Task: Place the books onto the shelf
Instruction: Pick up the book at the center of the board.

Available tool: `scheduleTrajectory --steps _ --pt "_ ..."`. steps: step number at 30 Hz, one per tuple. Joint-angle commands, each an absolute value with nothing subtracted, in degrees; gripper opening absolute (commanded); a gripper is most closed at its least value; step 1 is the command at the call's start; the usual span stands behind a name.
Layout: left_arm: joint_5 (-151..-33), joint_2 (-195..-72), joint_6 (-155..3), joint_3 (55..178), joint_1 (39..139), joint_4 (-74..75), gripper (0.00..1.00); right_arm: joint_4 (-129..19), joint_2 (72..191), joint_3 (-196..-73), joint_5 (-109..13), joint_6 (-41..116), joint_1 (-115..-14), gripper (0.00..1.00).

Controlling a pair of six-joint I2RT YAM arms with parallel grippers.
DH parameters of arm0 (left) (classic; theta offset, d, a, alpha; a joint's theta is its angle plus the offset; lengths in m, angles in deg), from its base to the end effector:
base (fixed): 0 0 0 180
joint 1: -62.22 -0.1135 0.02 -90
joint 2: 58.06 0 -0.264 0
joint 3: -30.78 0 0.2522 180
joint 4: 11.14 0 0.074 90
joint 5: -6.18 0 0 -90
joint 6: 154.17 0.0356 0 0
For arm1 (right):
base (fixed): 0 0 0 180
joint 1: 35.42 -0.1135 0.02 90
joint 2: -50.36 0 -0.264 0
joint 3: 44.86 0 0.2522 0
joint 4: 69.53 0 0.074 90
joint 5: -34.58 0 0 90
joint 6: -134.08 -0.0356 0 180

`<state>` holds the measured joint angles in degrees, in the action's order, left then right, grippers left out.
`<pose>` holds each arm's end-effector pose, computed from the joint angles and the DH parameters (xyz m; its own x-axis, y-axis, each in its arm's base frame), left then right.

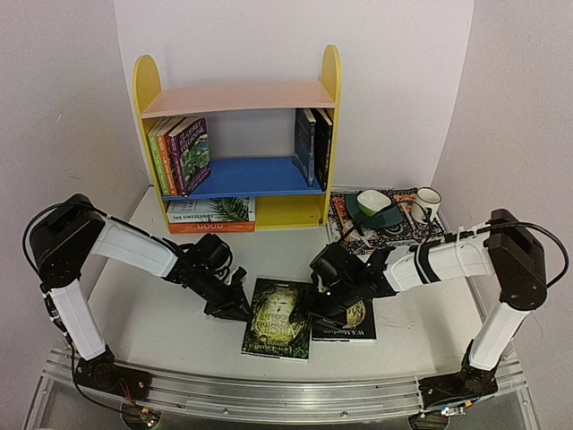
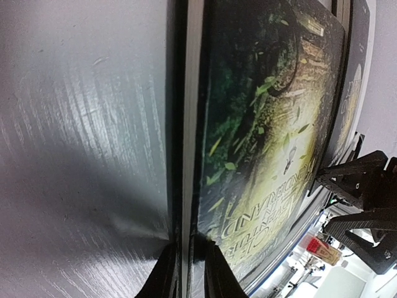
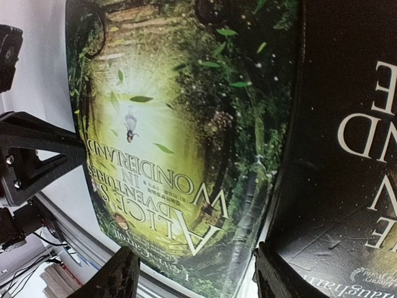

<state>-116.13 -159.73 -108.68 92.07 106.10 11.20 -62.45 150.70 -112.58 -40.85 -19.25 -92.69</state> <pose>0.2126 -0.2308 0.1161 -0.9913 0.1313 0.0062 0.0946 0.7452 -0.6601 0.1889 0.3104 0.1680 -0.9761 0.0809 -0.2018 -0.1038 0.6420 0.7597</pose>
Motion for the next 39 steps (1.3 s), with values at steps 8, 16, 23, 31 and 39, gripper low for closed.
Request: scheduleTrajectory --steps 8,16,23,31,39 --pt "-97.08 -154.69 -103.19 89.6 101.86 29.51 0.14 -51.22 154.66 -118.8 -44.39 -19.9 -95.05 0.68" --pt "-99.42 -147.46 -103.6 87.59 101.51 27.41 0.2 -43.68 155.26 -123.04 -54.79 -21.26 -95.42 0.68" --pt "-108.36 -138.75 -105.55 82.24 101.51 15.87 0.6 -43.37 158.27 -126.61 -55.92 -18.3 -95.6 0.65" --pt "-113.69 -143.63 -107.41 81.96 102.05 8.63 0.59 -44.24 161.87 -129.57 -52.93 -16.91 -95.6 0.64" --pt "-115.48 -150.78 -108.89 85.58 105.9 5.51 0.59 -47.19 162.76 -128.65 -49.52 -16.98 -95.58 0.63"
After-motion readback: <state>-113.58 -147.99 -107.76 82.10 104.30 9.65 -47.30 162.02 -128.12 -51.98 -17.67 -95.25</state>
